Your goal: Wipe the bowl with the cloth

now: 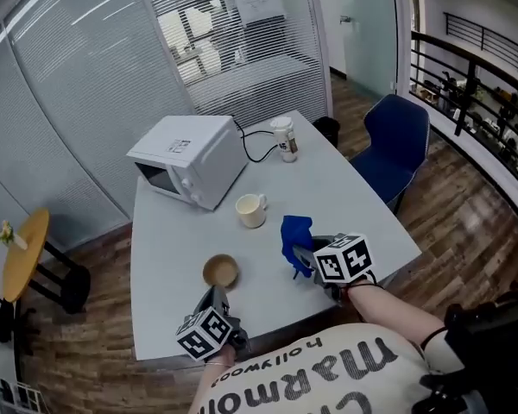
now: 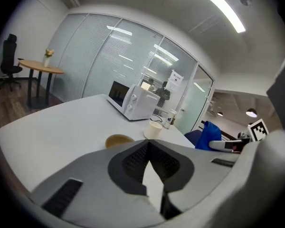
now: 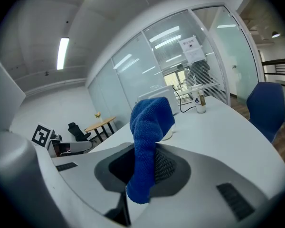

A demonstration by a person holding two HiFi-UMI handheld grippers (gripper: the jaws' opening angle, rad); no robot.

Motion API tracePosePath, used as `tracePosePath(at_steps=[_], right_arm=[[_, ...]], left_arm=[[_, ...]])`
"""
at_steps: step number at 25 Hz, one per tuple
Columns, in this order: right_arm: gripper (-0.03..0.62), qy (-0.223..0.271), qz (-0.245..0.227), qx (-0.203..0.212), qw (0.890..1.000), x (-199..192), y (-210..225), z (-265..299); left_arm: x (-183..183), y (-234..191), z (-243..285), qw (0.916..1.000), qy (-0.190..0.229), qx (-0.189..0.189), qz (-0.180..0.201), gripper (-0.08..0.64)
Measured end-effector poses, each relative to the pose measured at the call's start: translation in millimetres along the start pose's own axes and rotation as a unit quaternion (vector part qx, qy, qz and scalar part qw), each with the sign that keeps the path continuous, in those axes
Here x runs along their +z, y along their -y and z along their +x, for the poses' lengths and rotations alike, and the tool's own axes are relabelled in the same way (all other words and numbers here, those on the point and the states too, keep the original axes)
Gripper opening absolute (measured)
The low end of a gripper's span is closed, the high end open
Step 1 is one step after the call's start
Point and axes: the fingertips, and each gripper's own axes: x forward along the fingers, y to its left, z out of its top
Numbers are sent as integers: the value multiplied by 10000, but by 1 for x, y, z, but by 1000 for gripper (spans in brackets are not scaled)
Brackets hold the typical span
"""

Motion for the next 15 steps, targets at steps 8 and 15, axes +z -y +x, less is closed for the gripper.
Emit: tracePosePath(at_steps=[8,15], right_arm=[[61,-2,-5,255,9997,-14,10,-32],[61,-137,-69,436,9989,-41,12,-61]], left_arm=[[-30,27,-38,9991,193,363,-67,-8],[-57,48,-64,9982,221,524,-202,-8]])
